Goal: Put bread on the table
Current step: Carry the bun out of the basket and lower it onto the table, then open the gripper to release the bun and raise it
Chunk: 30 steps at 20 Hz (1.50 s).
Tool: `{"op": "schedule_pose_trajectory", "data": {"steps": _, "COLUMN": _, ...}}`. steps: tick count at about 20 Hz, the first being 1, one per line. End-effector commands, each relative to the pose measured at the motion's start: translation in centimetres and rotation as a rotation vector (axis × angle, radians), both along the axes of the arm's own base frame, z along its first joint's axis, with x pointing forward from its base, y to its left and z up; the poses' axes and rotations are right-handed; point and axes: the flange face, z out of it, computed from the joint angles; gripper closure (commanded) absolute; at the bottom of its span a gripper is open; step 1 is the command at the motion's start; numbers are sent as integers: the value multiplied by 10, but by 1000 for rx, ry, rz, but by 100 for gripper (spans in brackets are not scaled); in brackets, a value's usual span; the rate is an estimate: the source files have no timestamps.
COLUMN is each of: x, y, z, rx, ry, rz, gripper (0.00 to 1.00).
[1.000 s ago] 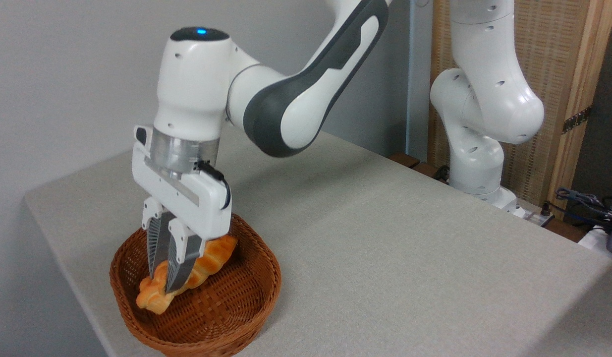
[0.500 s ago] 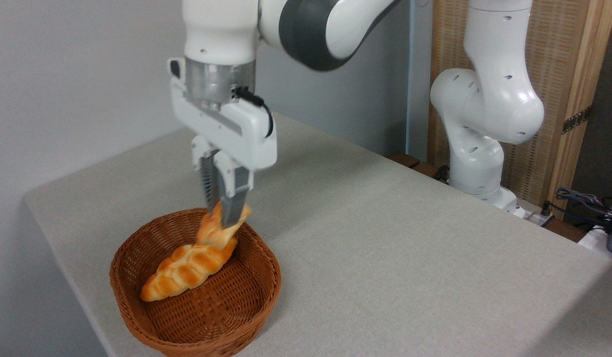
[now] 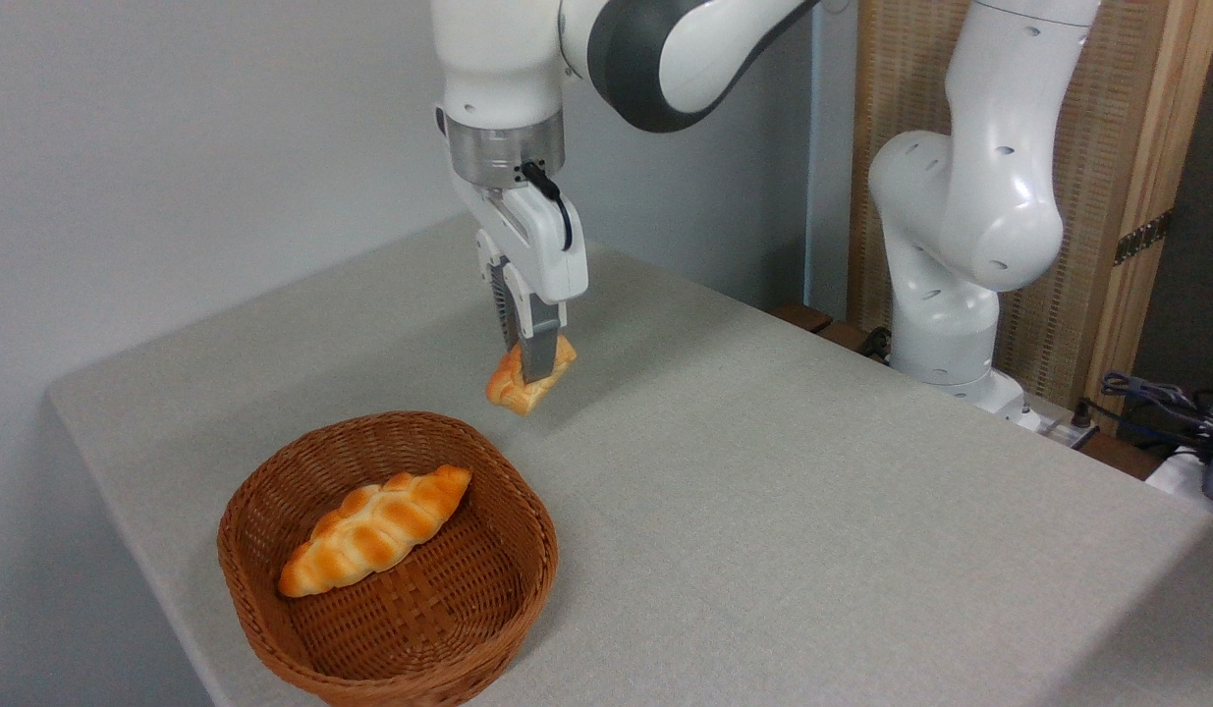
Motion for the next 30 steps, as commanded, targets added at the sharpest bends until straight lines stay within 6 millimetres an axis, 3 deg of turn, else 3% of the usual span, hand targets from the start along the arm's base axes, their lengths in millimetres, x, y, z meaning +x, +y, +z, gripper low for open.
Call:
{"op": "schedule_pose_trajectory", "data": {"steps": 1, "x": -21, "y": -11, "z": -8, "rx": -42, "ry": 26, "rz": -50, "gripper": 32}}
{"op": "schedule_pose_trajectory", "data": {"steps": 2, "x": -23, "y": -16, "z": -13, "rx": -32, "ry": 32, "rz": -67, "gripper": 7}}
{"op": "schedule_pose_trajectory", "data": {"steps": 3, "x": -25, "y": -17, "z": -16, "rx": -28, "ry": 36, "rz": -80, "gripper": 0}}
{"op": "schedule_pose_trajectory", "data": {"steps": 9, "x": -29, "y": -26, "z": -28, "rx": 0, "ry": 43, "rz": -114, "gripper": 0}}
{"op": "schedule_pose_trajectory", "data": {"steps": 24, "x": -23, "y": -15, "z": -20, "rx": 18, "ry": -3, "rz": -157, "gripper": 0}}
{"op": "schedule_pose_trajectory", "data": {"steps": 30, "x": 13, "y": 36, "z": 59, "rx": -13, "ry": -138, "rz": -47, "gripper": 0}}
